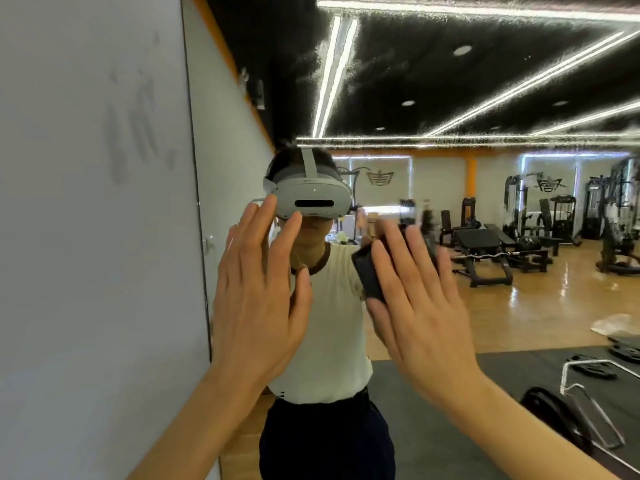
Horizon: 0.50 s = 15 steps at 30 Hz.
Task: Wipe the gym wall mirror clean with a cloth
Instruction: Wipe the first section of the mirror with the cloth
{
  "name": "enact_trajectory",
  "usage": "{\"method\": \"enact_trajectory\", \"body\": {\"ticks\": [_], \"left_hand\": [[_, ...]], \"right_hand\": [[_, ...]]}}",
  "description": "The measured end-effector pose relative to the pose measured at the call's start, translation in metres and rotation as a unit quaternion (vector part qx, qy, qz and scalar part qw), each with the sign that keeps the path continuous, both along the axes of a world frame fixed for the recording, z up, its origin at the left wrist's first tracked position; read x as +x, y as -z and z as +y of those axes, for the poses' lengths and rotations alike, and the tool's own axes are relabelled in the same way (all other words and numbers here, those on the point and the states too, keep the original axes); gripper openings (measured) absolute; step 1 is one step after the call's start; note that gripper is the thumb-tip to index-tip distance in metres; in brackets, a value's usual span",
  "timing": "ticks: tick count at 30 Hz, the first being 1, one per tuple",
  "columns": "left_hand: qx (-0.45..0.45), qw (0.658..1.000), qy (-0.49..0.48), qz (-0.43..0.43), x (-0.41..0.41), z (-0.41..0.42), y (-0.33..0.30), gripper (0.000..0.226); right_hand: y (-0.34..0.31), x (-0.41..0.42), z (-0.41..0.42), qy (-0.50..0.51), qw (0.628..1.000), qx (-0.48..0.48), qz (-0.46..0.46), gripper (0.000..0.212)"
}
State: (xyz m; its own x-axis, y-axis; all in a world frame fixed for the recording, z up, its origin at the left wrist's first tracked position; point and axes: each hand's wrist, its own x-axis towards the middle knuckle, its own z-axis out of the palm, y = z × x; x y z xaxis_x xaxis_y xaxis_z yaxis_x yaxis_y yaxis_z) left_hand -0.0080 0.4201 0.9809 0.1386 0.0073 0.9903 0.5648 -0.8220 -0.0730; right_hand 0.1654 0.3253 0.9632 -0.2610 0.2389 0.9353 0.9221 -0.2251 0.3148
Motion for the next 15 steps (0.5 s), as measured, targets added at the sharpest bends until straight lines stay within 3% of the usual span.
{"method": "enact_trajectory", "body": {"ticks": [2, 7, 13, 15], "left_hand": [[-0.005, 1.0, 0.009, -0.008, 0.003, -0.004, -0.001, 0.062], [-0.007, 1.0, 0.015, -0.003, 0.023, -0.01, -0.003, 0.064], [0.0, 1.0, 0.007, -0.001, 0.026, -0.005, -0.001, 0.062], [0.001, 1.0, 0.002, -0.004, 0.027, -0.005, -0.001, 0.062]], "right_hand": [[-0.029, 0.002, 0.002, -0.006, 1.0, -0.006, -0.011, 0.055], [-0.141, -0.005, 0.015, -0.021, 0.993, 0.092, 0.077, 0.056], [-0.008, 0.011, -0.007, -0.01, 0.998, 0.019, 0.062, 0.055], [-0.016, 0.011, -0.003, -0.02, 0.997, 0.029, 0.068, 0.054]]}}
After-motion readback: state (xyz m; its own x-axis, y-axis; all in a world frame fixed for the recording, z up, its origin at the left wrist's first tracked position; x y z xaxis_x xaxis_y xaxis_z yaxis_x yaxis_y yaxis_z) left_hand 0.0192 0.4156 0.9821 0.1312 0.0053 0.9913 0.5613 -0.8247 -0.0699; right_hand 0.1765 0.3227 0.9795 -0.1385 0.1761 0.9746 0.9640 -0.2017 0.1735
